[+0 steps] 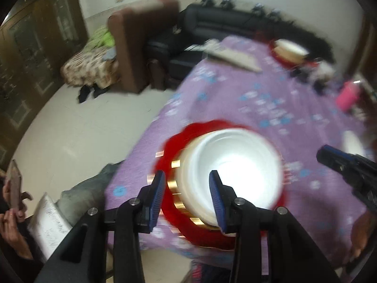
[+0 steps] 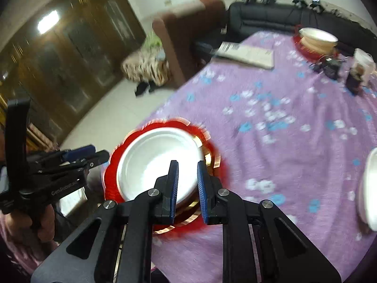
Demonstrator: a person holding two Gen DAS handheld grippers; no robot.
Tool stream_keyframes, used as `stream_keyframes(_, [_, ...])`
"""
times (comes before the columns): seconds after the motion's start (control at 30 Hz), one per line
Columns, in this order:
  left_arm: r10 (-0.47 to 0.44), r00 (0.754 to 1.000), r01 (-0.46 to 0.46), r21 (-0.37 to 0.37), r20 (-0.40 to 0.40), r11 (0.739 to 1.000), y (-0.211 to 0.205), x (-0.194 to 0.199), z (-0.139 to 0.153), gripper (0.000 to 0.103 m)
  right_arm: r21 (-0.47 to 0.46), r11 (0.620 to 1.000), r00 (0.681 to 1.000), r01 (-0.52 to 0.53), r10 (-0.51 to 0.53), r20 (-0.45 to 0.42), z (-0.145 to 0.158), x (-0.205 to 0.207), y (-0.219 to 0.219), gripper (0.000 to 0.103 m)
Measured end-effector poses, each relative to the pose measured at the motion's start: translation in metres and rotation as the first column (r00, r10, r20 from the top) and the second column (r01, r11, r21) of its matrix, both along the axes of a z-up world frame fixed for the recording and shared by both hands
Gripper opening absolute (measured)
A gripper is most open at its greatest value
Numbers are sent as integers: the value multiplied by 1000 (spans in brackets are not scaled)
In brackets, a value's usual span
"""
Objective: Organize plates and bowls
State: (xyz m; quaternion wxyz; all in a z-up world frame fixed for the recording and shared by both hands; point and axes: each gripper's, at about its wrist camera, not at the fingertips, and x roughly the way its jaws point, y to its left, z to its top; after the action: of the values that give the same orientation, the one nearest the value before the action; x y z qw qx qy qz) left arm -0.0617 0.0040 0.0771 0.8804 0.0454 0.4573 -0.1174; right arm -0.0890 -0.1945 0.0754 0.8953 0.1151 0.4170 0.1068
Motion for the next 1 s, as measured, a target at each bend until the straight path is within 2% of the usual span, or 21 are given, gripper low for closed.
stream_keyframes(0.03, [-45,999,45,-33,12,998,-16,-7,7,48,-6,1000,999,28,-28,25,7,-9,-16,16])
stream_keyframes(0.1, [-139,990,141,-66,31,988,-49,-18,16,67,-27,994,993,105,-103,60,19,-28,-50,16])
stream_keyframes(0.2, [-289,957,291,-82,36,953,-117,-31,19,79,-60,964,965,258,-254,71,29,-62,-126,16])
stream_keyframes(0.3, [-399,917,396,-83,-16,914,-185,-33,10,79,-62,917,919,395,-393,36,28,-93,-195,16])
stream_keyframes(0.37, [-435,899,432,-71,-47,899,-233,-26,-1,79,-17,875,875,484,-484,-10,23,-111,-247,21])
stream_keyframes(0.43, [-428,900,425,-49,-87,904,-271,-19,-12,79,28,825,825,565,-564,-42,14,-128,-291,33])
stream_keyframes(0.5, [-428,895,427,-40,-126,904,-302,-8,-24,79,53,799,800,599,-595,-81,3,-136,-320,33])
stream_keyframes(0.57, [-395,906,399,-3,-153,917,-326,2,-35,79,98,783,789,614,-603,-120,-10,-139,-340,33])
stream_keyframes(0.7, [-370,907,372,-26,-204,928,-352,21,-48,79,138,767,777,626,-601,-186,-35,-136,-356,33])
stream_keyframes(0.77, [-374,899,375,-40,-228,926,-360,24,-55,79,176,764,781,621,-585,-219,-46,-130,-360,33])
stream_keyframes(0.93, [-367,882,382,-8,-296,924,-378,27,-77,79,204,760,782,617,-564,-266,-67,-112,-357,33])
stream_keyframes(1.0, [-357,881,373,-7,-310,928,-380,29,-84,77,189,752,768,631,-572,-288,-74,-107,-356,33])
